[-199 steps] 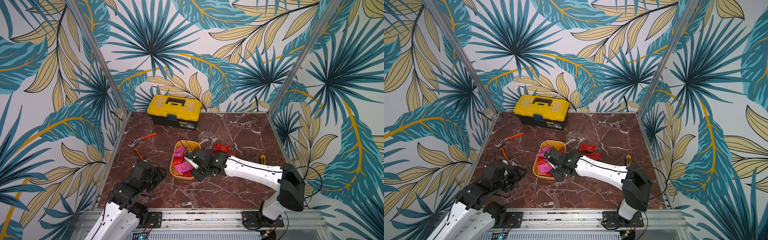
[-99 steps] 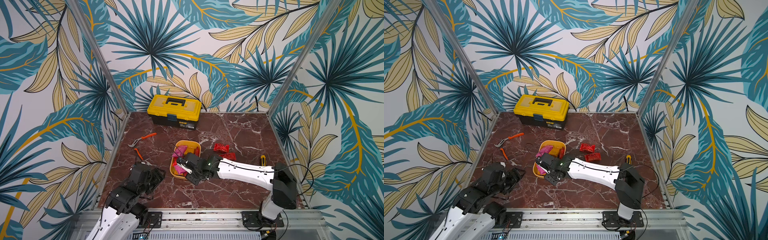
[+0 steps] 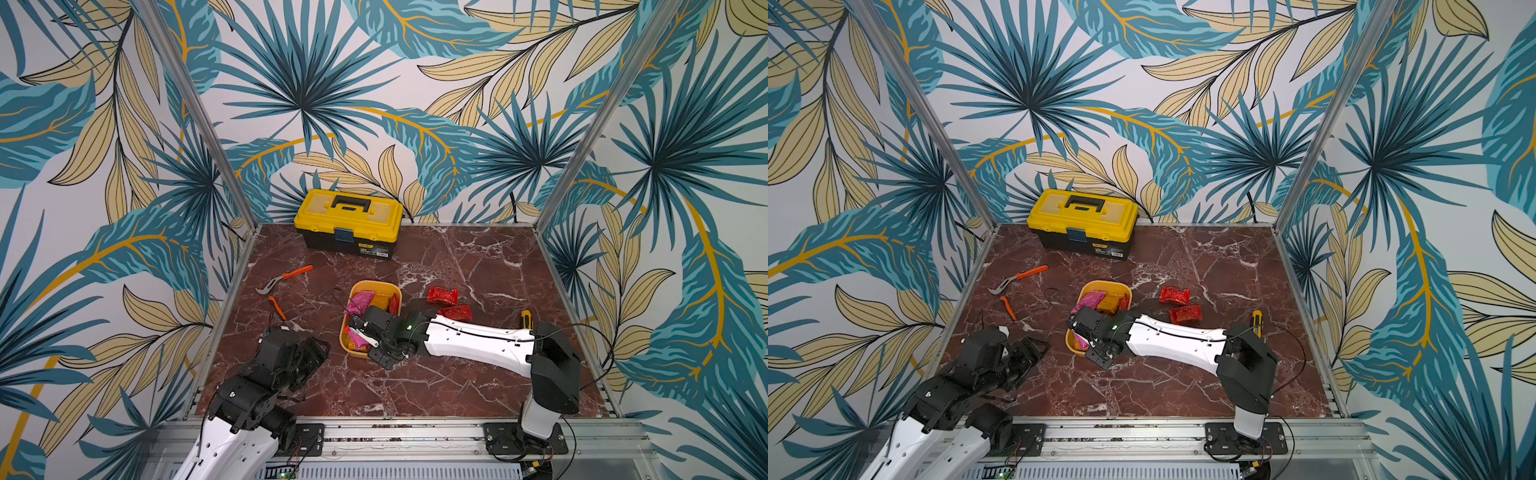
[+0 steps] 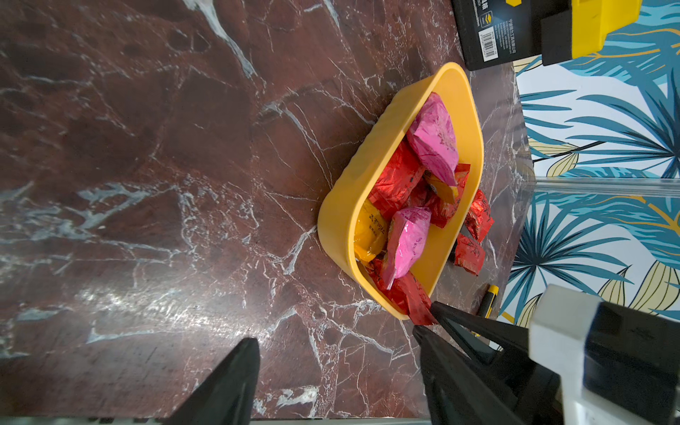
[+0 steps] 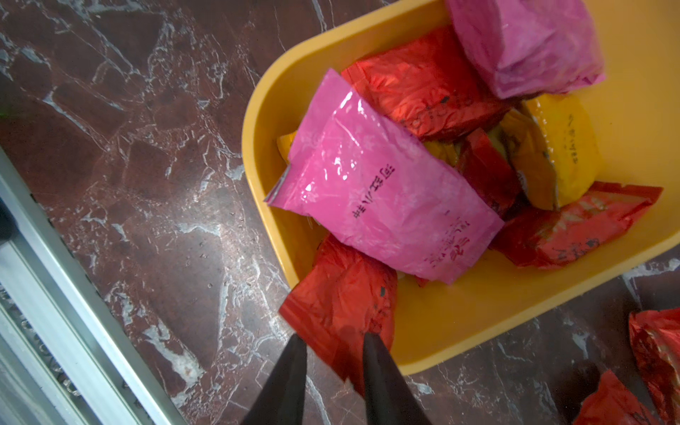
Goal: Take the tea bags out of the storage box
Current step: Pick up the tea bag from the storage box.
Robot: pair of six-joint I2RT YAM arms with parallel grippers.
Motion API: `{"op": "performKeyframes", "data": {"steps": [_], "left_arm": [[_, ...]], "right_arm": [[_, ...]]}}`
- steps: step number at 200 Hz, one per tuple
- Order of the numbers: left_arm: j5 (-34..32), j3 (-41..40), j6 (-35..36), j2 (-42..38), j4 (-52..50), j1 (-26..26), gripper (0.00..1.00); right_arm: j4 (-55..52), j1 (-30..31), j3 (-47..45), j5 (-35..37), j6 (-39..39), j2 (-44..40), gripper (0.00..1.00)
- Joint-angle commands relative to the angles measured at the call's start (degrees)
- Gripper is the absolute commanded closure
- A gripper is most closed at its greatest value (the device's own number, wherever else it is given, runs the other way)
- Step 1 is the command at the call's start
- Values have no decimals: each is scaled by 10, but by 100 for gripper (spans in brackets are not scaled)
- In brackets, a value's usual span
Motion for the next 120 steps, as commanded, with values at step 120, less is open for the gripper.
{"op": "performKeyframes", "data": {"steps": [120], "left_arm": [[-9,12,0,-4,-3,4,24]], "right_arm": [[-24,16,24,-3,-15,-16,100]]}}
